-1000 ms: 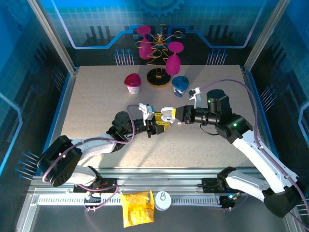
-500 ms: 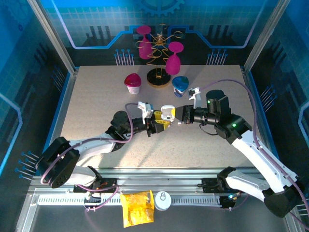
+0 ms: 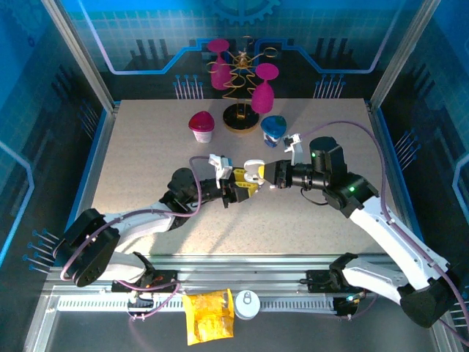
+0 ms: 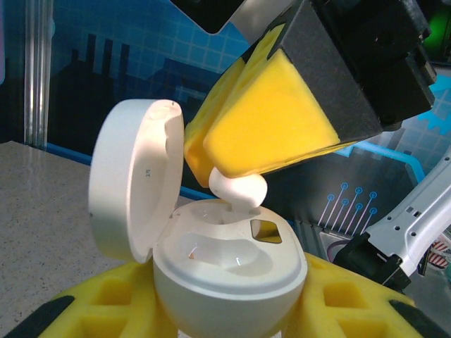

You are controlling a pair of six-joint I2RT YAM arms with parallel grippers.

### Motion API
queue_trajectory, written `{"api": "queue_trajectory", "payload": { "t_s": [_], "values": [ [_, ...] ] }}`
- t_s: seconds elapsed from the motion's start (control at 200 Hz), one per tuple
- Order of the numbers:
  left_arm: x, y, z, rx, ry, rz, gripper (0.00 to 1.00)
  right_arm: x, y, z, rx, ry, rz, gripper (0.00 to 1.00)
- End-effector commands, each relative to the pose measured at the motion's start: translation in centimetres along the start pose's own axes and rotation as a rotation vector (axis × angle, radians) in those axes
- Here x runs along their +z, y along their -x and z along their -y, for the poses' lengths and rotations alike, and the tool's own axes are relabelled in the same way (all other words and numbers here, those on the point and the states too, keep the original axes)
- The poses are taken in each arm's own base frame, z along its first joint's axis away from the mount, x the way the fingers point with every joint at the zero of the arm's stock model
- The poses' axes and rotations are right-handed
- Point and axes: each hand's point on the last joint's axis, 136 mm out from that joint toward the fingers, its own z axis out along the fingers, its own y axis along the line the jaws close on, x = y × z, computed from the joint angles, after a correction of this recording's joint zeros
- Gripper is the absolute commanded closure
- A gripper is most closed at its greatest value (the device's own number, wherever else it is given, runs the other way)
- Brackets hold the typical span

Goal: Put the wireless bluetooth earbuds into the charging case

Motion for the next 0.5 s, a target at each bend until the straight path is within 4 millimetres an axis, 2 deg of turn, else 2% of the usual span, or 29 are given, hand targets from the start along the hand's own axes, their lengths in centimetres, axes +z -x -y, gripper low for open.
{"api": "queue_trajectory", "payload": {
  "t_s": [0.0,0.145,0.29,0.495],
  "values": [
    [0.0,2.9,1.1,0.063,-0.036,0.067,0.74,0.4,-0.6,-0.2,-0.033,0.012,-0.01,0.85],
    [0.0,2.9,1.1,0.062,-0.036,0.069,0.74,0.4,-0.8,0.1,-0.032,0.002,-0.015,0.81],
    [-0.1,2.9,1.1,0.065,-0.036,0.068,0.74,-0.2,-0.4,-0.2,-0.048,-0.004,0.008,0.61],
    [-0.3,2.3,0.8,0.074,-0.019,0.065,0.74,-1.7,0.6,-1.3,-0.109,0.006,0.069,0.48]
  ]
}}
